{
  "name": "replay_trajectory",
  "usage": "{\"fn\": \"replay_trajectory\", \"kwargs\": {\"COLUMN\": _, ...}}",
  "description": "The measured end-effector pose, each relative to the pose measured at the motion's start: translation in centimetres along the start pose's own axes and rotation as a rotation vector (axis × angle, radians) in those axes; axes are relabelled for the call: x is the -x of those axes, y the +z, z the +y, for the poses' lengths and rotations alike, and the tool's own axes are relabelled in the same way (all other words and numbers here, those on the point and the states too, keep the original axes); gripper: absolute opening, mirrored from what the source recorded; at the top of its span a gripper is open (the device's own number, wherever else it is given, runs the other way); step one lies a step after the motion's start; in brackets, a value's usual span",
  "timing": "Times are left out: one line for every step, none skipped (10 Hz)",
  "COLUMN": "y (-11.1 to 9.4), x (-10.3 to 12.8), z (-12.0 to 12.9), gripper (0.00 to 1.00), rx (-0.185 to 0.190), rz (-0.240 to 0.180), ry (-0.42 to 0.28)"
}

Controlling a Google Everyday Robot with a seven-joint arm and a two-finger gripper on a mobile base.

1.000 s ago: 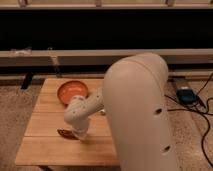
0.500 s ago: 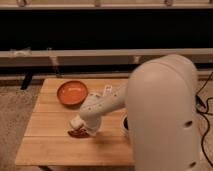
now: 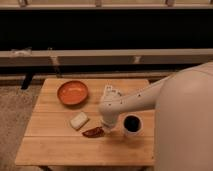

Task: Drag the pepper across the table

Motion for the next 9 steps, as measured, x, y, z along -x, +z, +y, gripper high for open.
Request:
{"fn": "replay_trajectory", "kwargs": {"y": 0.0, "x": -0.5, "z": -0.2, "gripper": 0.06, "rx": 0.004, "rz": 0.010, "ry": -0.003}}
{"fn": "replay_trajectory", "kwargs": {"y": 0.0, "x": -1.0, "z": -0.5, "gripper": 0.16, "rx": 0.005, "rz": 0.016, "ry": -0.002}}
{"fn": "replay_trajectory", "kwargs": {"y": -0.1, "x": -1.2, "z": -0.8, "gripper": 0.26, "rx": 0.007, "rz": 0.019, "ry": -0.003}}
{"fn": "replay_trajectory", "kwargs": {"y": -0.2, "x": -1.4, "z": -1.0, "gripper": 0.35, "rx": 0.009, "rz": 0.020, "ry": -0.006}}
{"fn": "replay_trajectory", "kwargs": {"y": -0.3, "x": -1.5, "z": -1.2, "gripper": 0.46, "rx": 0.009, "rz": 0.021, "ry": -0.010}}
{"fn": "replay_trajectory", "kwargs": {"y": -0.6, "x": -1.6, "z": -1.4, "gripper": 0.56, "rx": 0.006, "rz": 0.018, "ry": -0.019}}
{"fn": "replay_trajectory", "kwargs": {"y": -0.9, "x": -1.6, "z": -1.6, "gripper": 0.66, "rx": 0.002, "rz": 0.013, "ry": -0.027}}
{"fn": "replay_trajectory", "kwargs": {"y": -1.2, "x": -1.5, "z": -1.7, "gripper": 0.74, "rx": -0.002, "rz": 0.009, "ry": -0.034}}
{"fn": "replay_trajectory", "kwargs": {"y": -1.6, "x": -1.3, "z": -1.7, "gripper": 0.79, "rx": -0.007, "rz": 0.002, "ry": -0.045}}
